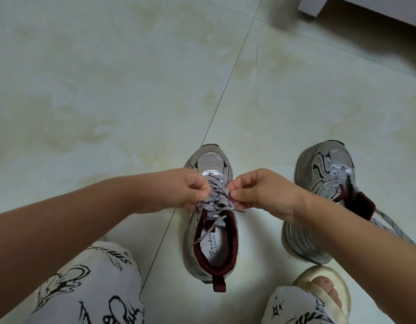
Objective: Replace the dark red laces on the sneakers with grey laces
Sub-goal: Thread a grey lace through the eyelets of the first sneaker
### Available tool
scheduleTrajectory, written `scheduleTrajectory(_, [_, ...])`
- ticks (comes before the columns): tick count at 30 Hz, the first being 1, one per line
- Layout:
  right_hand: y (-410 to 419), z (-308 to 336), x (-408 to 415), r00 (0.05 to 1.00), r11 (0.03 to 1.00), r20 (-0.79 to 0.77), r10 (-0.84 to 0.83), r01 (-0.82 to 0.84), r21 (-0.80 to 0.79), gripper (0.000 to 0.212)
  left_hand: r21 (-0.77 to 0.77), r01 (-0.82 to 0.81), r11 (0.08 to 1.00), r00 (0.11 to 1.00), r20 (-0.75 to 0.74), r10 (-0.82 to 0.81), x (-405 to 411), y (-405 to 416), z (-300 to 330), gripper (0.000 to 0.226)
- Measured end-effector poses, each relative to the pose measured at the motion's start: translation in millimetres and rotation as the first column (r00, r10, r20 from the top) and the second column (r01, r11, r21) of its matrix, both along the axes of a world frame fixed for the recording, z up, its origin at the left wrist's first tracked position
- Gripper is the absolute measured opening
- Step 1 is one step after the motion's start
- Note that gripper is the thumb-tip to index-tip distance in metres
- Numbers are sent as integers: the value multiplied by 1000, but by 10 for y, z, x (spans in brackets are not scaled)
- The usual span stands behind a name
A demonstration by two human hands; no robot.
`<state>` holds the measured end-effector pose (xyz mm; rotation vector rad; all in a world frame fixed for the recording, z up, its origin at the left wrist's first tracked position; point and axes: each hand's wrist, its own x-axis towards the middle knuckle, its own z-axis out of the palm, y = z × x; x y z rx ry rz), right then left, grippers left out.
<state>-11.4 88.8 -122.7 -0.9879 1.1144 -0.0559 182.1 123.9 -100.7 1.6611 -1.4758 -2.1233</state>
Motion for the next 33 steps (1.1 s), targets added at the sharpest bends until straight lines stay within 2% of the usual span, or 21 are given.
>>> scheduleTrajectory(2, [0, -6, 12, 1000, 1000, -11, -5, 5, -5, 14, -1, 7, 1000, 999, -40, -7, 47, 16, -9, 22])
scheduleTrajectory(4, [8, -15, 28, 999, 999, -42, 0, -1, -35, 15, -27, 28, 999, 999, -19, -28, 54, 24, -13, 23])
scheduleTrajectory(7, [19, -16, 51, 997, 998, -75, -15, 11, -56, 18, -180, 47, 983, 989, 145, -21, -50, 22, -54, 22])
scheduleTrajectory(9, [30, -18, 75, 995, 998, -88, -40, 36, -46, 18, -312, 192, 931, 948, 303, -94, -139, 1, -96, 28])
scheduleTrajectory(11, [43, -18, 105, 992, 998, -116, -53, 50, -29, 18, -362, 277, 890, 920, 367, -137, -189, -15, -103, 29])
scheduleTrajectory(12, [48, -19, 119, 990, 998, -125, -60, 59, -10, 19, -361, 261, 896, 924, 361, -124, -187, -27, -121, 32])
scheduleTrajectory(14, [47, -18, 132, 989, 995, -121, -89, 94, 38, 19, -284, 113, 952, 964, 262, -36, -147, -49, -121, 29])
scheduleTrajectory(16, [46, -2, 132, 990, 994, -111, -87, 93, 48, 20, -155, -23, 988, 995, 90, 37, -72, -46, -97, 27])
scheduleTrajectory(19, [63, 8, 147, 992, 999, -126, 4, -10, -46, 20, -39, -53, 998, 989, -139, 47, 25, -15, -77, 21])
scheduleTrajectory(22, [75, 12, 165, 981, 980, -187, 46, -81, -184, 20, -43, -41, 998, 988, -154, 34, 72, 3, -87, 21])
scheduleTrajectory(25, [93, 59, 151, 975, 918, -219, 48, -129, -376, 20, -261, 55, 964, 998, -6, -59, 70, 29, -77, 26])
scheduleTrajectory(27, [129, 112, 163, 961, 874, -252, 109, -214, -437, 21, -421, 122, 899, 990, 113, -82, 64, 91, -66, 2])
scheduleTrajectory(29, [187, 158, 211, 910, 794, -368, 193, -365, -487, 18, -561, 166, 811, 978, 196, -65, 110, 198, -146, 30])
scheduleTrajectory(31, [230, 201, 282, 814, 656, -527, 244, -539, -528, 9, -629, 123, 767, 984, 177, -12, 146, 285, -170, 32])
scheduleTrajectory(33, [273, 201, 357, 727, 520, -642, 245, -657, -545, 18, -603, 30, 797, 992, 114, 49, 169, 351, -143, 28])
